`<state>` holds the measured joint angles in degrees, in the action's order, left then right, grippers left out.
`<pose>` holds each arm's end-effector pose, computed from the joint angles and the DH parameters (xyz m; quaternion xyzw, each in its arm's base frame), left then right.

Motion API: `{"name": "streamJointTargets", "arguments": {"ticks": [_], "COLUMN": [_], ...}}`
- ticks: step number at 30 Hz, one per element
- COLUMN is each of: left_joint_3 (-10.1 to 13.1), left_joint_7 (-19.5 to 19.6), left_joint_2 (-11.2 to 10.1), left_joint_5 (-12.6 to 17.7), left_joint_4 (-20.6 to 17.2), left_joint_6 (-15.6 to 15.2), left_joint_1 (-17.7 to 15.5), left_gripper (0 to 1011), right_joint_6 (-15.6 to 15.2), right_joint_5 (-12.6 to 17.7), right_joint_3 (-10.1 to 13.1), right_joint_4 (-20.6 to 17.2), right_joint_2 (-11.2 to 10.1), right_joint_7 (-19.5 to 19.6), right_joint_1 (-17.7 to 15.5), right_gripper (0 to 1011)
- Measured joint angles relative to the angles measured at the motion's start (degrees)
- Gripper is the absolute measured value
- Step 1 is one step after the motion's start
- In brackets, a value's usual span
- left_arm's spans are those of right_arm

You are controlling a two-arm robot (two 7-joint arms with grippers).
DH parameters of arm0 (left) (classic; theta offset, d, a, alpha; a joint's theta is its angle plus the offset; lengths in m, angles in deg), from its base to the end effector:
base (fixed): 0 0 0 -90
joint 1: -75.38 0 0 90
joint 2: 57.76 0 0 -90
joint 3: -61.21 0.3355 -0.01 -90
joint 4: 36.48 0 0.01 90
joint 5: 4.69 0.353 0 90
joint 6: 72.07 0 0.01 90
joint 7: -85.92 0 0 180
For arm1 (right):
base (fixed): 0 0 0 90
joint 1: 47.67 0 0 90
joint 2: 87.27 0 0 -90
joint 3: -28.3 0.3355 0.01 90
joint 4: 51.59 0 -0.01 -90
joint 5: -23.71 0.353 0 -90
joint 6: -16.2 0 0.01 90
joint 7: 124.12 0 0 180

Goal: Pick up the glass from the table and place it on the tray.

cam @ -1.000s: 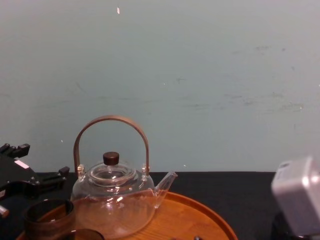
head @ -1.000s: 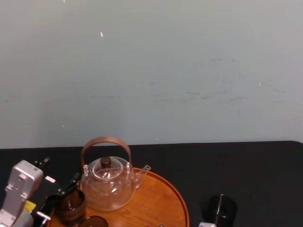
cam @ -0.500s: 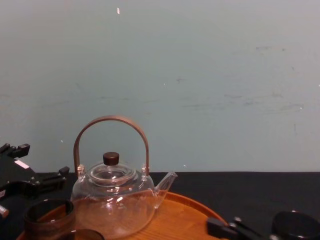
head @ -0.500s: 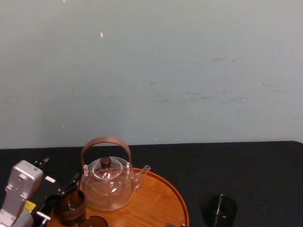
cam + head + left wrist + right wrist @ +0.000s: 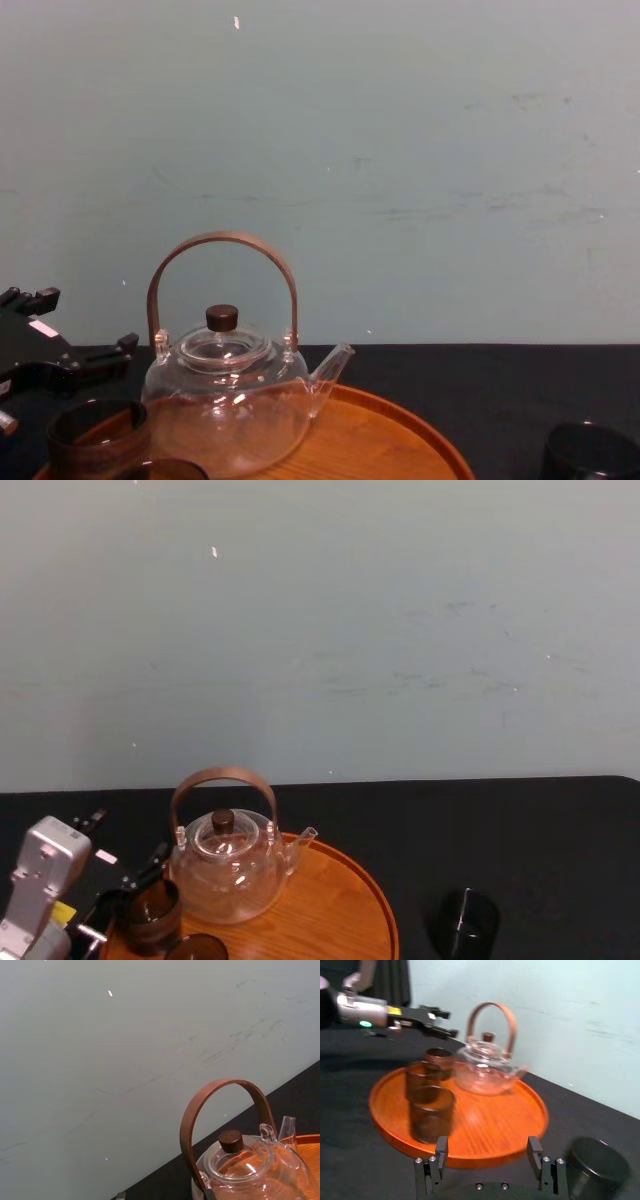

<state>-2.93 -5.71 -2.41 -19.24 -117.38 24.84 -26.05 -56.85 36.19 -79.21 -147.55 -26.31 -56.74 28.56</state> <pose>0.4073 0.0969 -0.3474 0.1415 -0.1325 0.5800 0.7912 0.2678 -0.0509 -0.3957 -0.0606 -0.0660 -0.3840 0.9190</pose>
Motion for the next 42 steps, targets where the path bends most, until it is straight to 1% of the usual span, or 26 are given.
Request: {"name": "streamJointTargets", "arguments": {"ticks": [2,3,5,6,11,15,20,22,25,28,31,32,35,42], "left_joint_3": [0.0,0.0,0.0,0.0,0.0,0.0,0.0,0.0,0.0,0.0,0.0,0.0,0.0,0.0], "left_joint_7": [0.0,0.0,0.0,0.0,0.0,0.0,0.0,0.0,0.0,0.0,0.0,0.0,0.0,0.0], "left_joint_2": [0.0,0.0,0.0,0.0,0.0,0.0,0.0,0.0,0.0,0.0,0.0,0.0,0.0,0.0], "left_joint_5": [0.0,0.0,0.0,0.0,0.0,0.0,0.0,0.0,0.0,0.0,0.0,0.0,0.0,0.0], "left_joint_4": [0.0,0.0,0.0,0.0,0.0,0.0,0.0,0.0,0.0,0.0,0.0,0.0,0.0,0.0], "left_joint_6": [0.0,0.0,0.0,0.0,0.0,0.0,0.0,0.0,0.0,0.0,0.0,0.0,0.0,0.0], "left_joint_1": [0.0,0.0,0.0,0.0,0.0,0.0,0.0,0.0,0.0,0.0,0.0,0.0,0.0,0.0], "left_gripper": [1001,1002,1001,1001,1001,1002,1001,1002,1001,1002,1001,1001,1001,1002], "right_joint_6": [0.1,0.1,0.1,0.1,-0.1,-1.2,-2.9,-3.7,-5.7,-6.9,-9.0,-9.0,-10.6,-11.8], "right_joint_5": [0.1,0.1,0.3,0.5,1.3,1.7,2.3,2.5,2.4,2.3,1.9,1.9,1.2,0.0], "right_joint_3": [0.8,1.7,2.5,3.4,5.7,7.3,8.2,8.4,8.5,8.4,7.5,7.5,6.3,4.3], "right_joint_4": [0.3,0.5,1.0,1.6,3.4,5.0,7.0,7.7,9.0,9.7,11.5,11.5,13.1,16.0], "right_joint_2": [0.0,0.1,0.3,0.5,1.4,2.2,3.1,3.4,4.1,4.3,4.7,4.7,4.9,5.5], "right_joint_7": [0.4,1.0,1.4,1.8,2.6,3.1,2.9,2.6,2.1,1.8,1.0,1.0,0.3,-0.6], "right_joint_1": [-0.5,-0.9,-1.2,-1.3,-1.0,0.3,2.5,3.3,5.3,6.5,9.2,9.2,11.8,15.5], "right_gripper": [1002,1002,1002,1002,1002,1002,1002,1002,1002,1002,1002,1002,1002,1002]}}
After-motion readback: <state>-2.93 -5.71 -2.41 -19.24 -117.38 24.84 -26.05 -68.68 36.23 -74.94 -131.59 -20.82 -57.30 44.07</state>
